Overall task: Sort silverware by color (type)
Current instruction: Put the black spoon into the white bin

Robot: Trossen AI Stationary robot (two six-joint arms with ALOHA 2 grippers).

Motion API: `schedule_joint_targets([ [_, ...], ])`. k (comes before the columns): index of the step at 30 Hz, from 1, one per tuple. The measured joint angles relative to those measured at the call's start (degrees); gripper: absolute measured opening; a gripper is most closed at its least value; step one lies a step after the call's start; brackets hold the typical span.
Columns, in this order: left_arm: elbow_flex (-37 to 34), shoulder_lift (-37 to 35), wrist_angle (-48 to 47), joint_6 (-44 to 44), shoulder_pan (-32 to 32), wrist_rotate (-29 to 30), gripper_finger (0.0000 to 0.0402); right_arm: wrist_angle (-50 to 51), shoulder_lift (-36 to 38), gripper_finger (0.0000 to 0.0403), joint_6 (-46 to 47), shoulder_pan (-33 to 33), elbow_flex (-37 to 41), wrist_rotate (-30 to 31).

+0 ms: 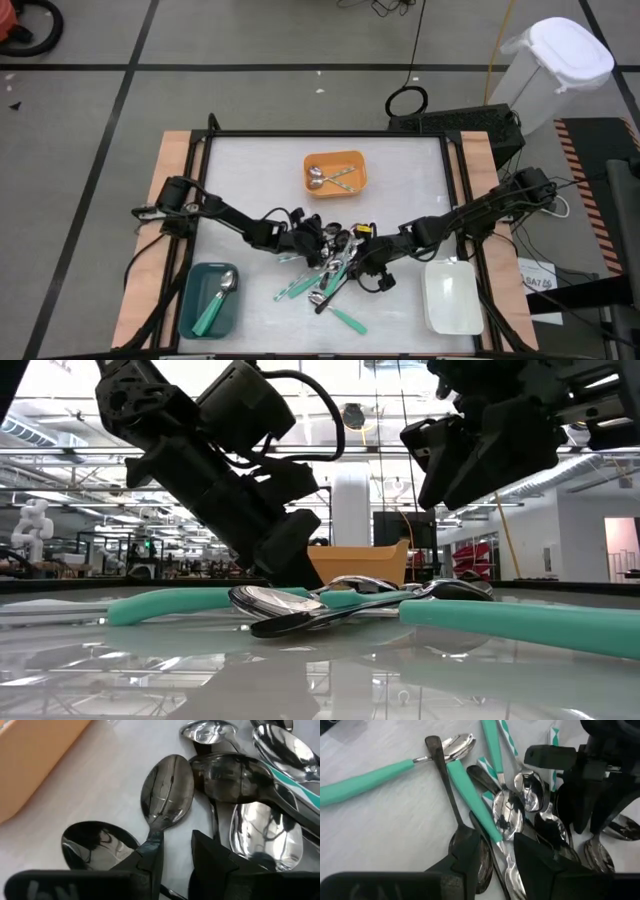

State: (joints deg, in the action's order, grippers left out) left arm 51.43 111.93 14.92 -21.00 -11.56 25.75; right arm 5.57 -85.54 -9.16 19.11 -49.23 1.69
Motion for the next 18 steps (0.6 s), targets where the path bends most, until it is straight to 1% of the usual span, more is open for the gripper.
schedule_joint_targets([
  [6,0.12,-0.02,-1.44,-0.70,-0.07,-0.02,0.0102,-0.06,0.00,0.0116,0.05,0.00,0.00,0.00],
  [10,1.15,-0.23,-3.06,0.82,-0.50,0.10,0.0101,0.20,0.00,0.0116,0.06,0.00,0.00,0.00],
  [13,4.87,-0.22,-8.92,2.27,-0.76,0.15,0.0101,0.29,0.00,0.0116,0.03,0.00,0.00,0.00],
  [18,12.98,-0.19,-24.29,2.10,-0.82,0.09,0.0101,0.40,0.00,0.0116,-0.03,0.00,0.00,0.00],
])
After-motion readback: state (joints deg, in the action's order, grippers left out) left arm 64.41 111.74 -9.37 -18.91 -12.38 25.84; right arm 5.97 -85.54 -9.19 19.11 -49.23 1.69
